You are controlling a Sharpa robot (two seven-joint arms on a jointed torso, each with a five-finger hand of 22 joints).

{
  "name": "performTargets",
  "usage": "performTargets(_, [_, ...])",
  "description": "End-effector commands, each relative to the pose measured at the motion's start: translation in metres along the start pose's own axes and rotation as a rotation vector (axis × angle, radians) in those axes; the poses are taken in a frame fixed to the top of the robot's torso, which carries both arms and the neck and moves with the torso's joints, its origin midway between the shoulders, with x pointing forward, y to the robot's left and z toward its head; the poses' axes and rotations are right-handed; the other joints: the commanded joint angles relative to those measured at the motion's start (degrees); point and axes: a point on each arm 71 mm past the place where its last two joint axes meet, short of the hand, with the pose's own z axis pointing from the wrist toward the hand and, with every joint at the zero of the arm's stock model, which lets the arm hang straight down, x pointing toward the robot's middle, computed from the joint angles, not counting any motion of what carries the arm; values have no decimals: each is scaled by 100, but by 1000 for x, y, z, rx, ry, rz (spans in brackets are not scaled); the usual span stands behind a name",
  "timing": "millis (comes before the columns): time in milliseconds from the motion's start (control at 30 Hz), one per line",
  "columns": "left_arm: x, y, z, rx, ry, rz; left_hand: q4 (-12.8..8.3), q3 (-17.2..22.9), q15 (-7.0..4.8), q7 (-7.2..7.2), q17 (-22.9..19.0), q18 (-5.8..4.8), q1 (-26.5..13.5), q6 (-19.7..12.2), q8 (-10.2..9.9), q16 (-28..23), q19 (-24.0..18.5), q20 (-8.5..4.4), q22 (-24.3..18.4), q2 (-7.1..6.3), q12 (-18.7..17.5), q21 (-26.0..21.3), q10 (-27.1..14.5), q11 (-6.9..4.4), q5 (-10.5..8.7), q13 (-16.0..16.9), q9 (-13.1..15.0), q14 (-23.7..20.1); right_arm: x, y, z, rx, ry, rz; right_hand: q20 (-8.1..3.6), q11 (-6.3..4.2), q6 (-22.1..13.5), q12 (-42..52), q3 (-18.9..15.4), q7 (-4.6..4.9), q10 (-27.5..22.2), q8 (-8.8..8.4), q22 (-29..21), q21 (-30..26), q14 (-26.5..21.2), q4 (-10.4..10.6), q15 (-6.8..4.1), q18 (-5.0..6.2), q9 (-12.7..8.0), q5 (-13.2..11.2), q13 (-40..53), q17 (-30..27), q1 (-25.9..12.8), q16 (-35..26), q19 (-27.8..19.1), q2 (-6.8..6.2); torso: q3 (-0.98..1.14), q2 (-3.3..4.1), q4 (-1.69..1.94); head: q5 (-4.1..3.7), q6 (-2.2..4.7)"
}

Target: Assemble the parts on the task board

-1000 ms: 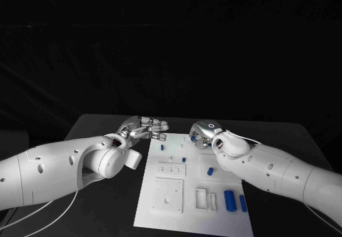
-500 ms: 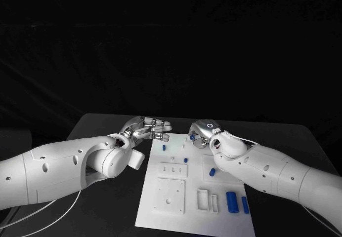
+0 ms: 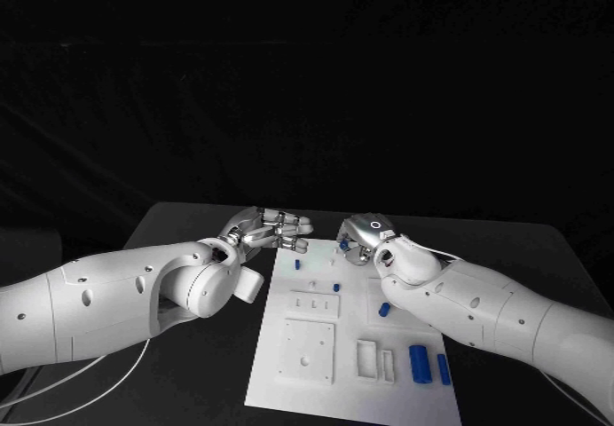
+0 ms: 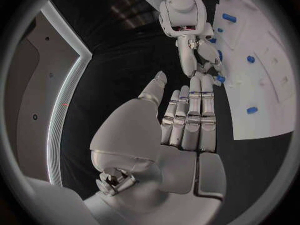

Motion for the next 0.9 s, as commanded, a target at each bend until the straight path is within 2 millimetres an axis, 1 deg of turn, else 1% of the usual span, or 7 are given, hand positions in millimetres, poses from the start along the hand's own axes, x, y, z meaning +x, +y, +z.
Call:
performTargets(33, [3,-3,1,11,16,0,-18,2,3,-8,-8,-15,-3,-7,-15,-24,16,7,-5,27,-18,-19,-42,-15,-11,9,10,-12,-3,3,1,-5,-28,-7,2,-168,31,5,29,-7,203,14,5,-16,-3,3,-41,66,6,1,10,-2,4,-19,48,49,-2,15,5,-1,7])
performTargets(133, [3,-3,1,12,17,0,-18,2,3,-8,-8,-15,-3,-7,-15,-24,16,7,-5,27,-18,-19,-42,-15,-11,9,10,-12,-3,6,1,-10,-29,-4,2,-168,31,5,29,-7,203,14,5,-16,-3,3,-41,66,6,1,10,-2,4,-19,48,49,-5,19,10,7,0])
performTargets(333, [4,-5,1,15,19,1,-18,2,3,-8,-8,-15,-3,-7,-15,-24,16,7,-5,27,-18,-19,-42,-15,-11,9,10,-12,-2,9,3,-15,-26,-3,2,-168,31,5,29,-7,203,14,5,-16,-3,3,-41,66,6,1,10,-2,4,-19,48,49,-3,25,18,20,-5])
performTargets(600, [5,-7,2,17,21,2,-18,2,3,-8,-8,-15,-3,-7,-15,-24,16,7,-5,27,-18,-19,-42,-15,-11,9,10,-12,-2,9,4,-13,-24,-4,2,-168,31,5,29,-7,203,14,5,-16,-3,3,-41,66,6,1,10,-2,4,-19,48,49,-6,21,6,51,-8])
performTargets(733, [5,-7,2,19,22,3,-18,2,3,-8,-8,-15,-3,-7,-15,-24,16,7,-5,27,-18,-19,-42,-15,-11,9,10,-12,-1,9,5,-11,-22,-6,2,-168,31,5,29,-7,203,14,5,-16,-3,3,-41,66,6,1,10,-2,4,-19,48,49,-3,23,1,79,-17])
performTargets(867, [6,-8,3,20,23,3,-16,0,2,-7,-8,-16,0,-9,-17,-20,13,6,-10,18,-18,-8,-42,-16,-12,9,9,-9,0,8,5,-8,-17,-8,2,-168,31,5,29,-7,203,14,5,-16,-3,3,-41,66,6,1,10,-2,4,-19,48,49,-6,24,2,76,-29])
performTargets(900, [6,-8,3,20,24,3,-16,-1,1,-7,-7,-16,0,-9,-17,-20,13,6,-12,17,-18,-5,-42,-16,-12,9,9,-8,0,8,5,-7,-16,-9,2,-166,30,4,39,-6,199,14,190,-214,-4,0,-42,69,6,9,9,-4,6,-22,113,44,-7,26,1,77,-31])
